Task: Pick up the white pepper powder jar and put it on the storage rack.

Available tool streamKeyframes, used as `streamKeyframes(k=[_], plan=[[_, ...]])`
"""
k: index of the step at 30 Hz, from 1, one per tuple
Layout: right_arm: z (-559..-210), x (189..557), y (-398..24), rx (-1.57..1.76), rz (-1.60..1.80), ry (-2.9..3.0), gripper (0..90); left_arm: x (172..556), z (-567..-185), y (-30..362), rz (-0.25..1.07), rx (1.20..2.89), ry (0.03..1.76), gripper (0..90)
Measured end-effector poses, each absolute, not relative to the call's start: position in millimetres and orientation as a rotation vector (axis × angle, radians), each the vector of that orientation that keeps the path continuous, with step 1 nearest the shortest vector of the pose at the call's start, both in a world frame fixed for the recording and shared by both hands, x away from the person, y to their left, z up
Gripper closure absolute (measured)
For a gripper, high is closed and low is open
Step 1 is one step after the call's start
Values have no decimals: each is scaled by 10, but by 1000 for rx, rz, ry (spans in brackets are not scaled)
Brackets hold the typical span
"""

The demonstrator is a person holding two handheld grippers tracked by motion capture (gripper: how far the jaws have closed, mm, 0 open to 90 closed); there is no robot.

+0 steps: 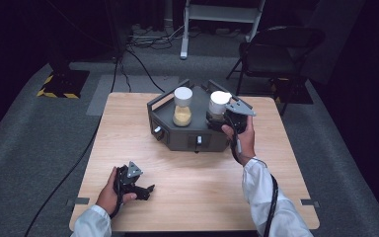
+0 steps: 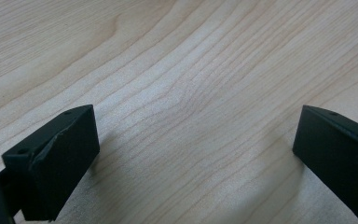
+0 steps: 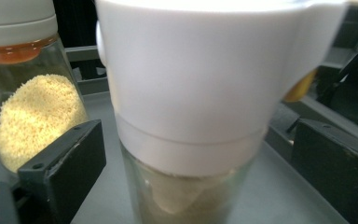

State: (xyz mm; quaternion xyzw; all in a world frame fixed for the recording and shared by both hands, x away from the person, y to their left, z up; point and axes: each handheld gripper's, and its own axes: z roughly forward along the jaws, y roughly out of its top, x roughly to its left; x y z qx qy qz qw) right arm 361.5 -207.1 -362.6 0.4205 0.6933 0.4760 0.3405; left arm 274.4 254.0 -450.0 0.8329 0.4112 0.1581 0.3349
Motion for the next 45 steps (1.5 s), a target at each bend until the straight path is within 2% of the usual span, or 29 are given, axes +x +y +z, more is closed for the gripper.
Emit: streamKeyframes(k=[24, 45], plan=[[-3777, 3139, -2380, 958, 1224, 1853, 31, 2746, -4500, 2541, 413, 2175, 1070, 0], [-4046, 2771, -2437, 746, 1107, 1962, 11, 2745, -4500, 2540, 413, 2174, 1071, 0]])
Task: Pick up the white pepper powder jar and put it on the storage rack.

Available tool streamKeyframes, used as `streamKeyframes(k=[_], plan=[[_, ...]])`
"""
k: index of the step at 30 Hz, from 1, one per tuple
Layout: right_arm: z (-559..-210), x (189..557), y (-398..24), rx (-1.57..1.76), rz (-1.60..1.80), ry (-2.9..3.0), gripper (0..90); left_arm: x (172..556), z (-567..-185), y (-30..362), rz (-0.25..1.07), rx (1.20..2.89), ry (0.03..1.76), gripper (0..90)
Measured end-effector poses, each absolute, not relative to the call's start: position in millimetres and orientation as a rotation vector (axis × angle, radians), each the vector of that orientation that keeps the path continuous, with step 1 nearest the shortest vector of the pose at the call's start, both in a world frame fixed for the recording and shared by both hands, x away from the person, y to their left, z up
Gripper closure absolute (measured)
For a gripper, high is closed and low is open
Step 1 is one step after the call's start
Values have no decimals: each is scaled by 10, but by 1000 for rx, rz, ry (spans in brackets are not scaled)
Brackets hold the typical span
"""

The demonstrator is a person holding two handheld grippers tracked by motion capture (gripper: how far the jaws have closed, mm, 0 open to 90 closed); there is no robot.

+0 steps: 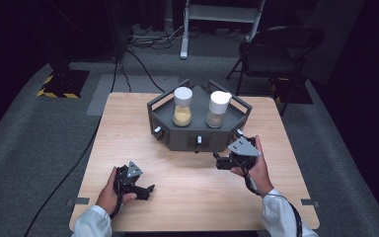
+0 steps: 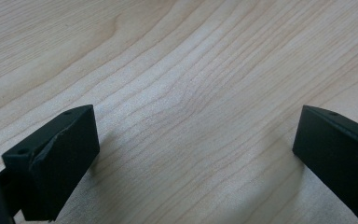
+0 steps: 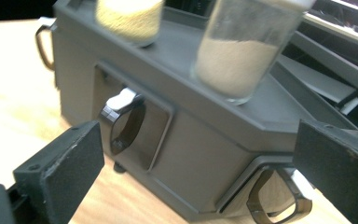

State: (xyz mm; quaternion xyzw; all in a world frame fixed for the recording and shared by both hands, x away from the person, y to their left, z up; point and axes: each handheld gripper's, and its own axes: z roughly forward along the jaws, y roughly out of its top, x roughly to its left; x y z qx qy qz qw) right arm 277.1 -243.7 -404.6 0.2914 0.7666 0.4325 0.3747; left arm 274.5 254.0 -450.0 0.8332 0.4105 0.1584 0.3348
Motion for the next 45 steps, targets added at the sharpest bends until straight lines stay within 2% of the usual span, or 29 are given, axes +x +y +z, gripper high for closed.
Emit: streamKeyframes(k=[25, 37, 45], plan=[[-4415, 2572, -2632, 711, 902, 2117, 11, 2744, -4500, 2540, 413, 2174, 1072, 0], [-4541, 2561, -2755, 790, 818, 2221, 11, 2745, -4499, 2540, 414, 2175, 1070, 0], [-4556, 2599, -2962, 931, 879, 2249, 6, 2745, -4500, 2540, 414, 2175, 1070, 0]])
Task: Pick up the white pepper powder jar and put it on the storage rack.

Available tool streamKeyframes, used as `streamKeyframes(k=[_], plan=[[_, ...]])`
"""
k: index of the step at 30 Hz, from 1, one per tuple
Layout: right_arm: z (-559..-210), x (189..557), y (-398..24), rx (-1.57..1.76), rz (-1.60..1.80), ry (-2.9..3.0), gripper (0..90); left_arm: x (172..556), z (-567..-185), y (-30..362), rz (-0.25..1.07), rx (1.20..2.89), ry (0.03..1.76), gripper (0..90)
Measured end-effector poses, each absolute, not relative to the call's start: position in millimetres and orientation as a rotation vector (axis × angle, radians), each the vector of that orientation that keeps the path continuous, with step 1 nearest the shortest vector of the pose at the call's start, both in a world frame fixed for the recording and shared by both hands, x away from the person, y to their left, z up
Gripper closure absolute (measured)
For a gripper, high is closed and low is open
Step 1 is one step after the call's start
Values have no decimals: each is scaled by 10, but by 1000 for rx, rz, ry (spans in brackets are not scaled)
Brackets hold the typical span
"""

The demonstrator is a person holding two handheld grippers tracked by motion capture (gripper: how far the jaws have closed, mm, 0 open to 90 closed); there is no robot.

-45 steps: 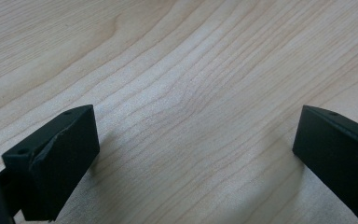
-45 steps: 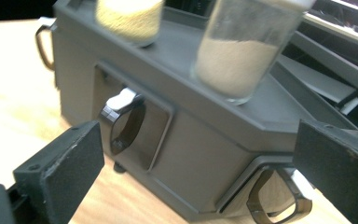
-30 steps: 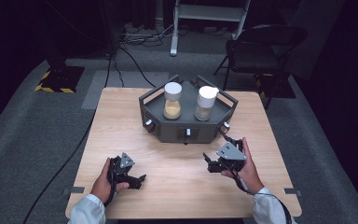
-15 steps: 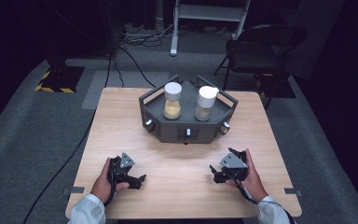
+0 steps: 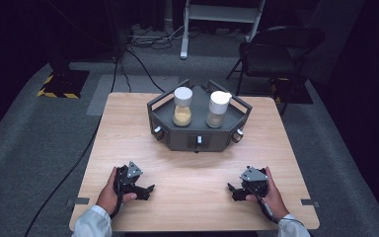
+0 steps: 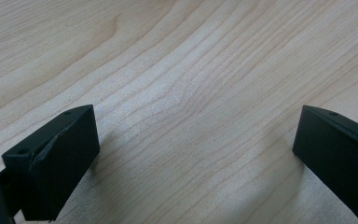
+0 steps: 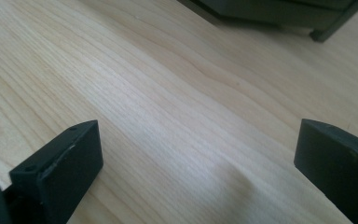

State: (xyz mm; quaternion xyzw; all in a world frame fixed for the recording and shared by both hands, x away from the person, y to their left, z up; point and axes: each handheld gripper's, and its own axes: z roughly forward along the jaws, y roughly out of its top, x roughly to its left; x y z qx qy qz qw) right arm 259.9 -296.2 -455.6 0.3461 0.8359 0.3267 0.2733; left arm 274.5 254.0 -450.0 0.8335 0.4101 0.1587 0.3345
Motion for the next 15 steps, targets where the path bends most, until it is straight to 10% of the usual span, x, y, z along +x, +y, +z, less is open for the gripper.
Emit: streamKeyframes(k=[15], plan=[[-4501, 2853, -3396, 1177, 971, 2323, 0, 2743, -4500, 2537, 415, 2174, 1073, 0]])
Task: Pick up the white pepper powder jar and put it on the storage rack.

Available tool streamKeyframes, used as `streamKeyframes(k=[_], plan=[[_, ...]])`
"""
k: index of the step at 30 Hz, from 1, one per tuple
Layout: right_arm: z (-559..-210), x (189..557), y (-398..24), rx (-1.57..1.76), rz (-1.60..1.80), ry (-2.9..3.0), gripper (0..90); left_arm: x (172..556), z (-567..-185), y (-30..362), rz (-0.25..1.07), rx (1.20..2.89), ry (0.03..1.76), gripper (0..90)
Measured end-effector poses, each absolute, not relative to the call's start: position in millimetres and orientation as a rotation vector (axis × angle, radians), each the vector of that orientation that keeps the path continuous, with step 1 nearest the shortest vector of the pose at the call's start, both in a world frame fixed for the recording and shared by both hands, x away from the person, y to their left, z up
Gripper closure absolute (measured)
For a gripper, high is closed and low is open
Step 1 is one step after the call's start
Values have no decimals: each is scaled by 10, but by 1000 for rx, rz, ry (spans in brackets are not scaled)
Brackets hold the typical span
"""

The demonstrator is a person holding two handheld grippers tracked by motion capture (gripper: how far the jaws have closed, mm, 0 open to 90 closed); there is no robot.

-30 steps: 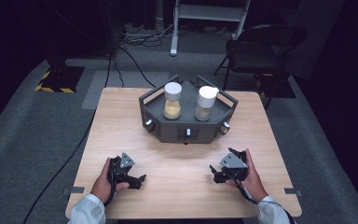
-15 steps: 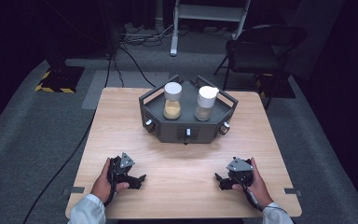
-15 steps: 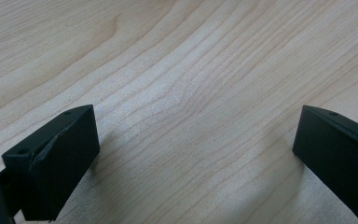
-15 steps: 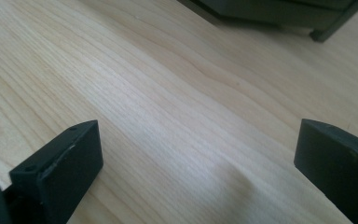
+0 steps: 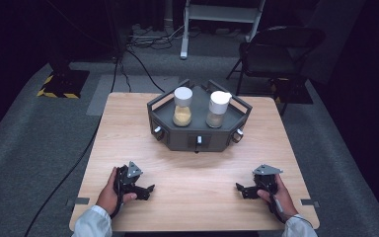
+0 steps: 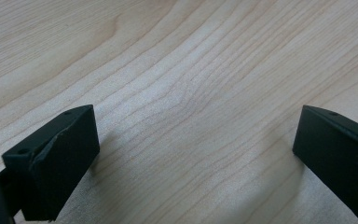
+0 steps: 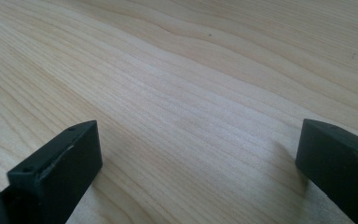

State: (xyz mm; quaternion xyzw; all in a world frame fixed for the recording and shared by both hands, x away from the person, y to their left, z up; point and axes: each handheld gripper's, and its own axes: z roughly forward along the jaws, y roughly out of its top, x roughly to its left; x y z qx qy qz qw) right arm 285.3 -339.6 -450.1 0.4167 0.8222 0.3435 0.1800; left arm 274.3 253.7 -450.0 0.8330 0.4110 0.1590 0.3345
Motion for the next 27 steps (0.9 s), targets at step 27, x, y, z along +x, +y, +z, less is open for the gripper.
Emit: streamKeyframes(k=[27], plan=[[-4502, 2865, -3406, 1171, 974, 2328, 0, 2741, -4498, 2539, 412, 2178, 1067, 0]])
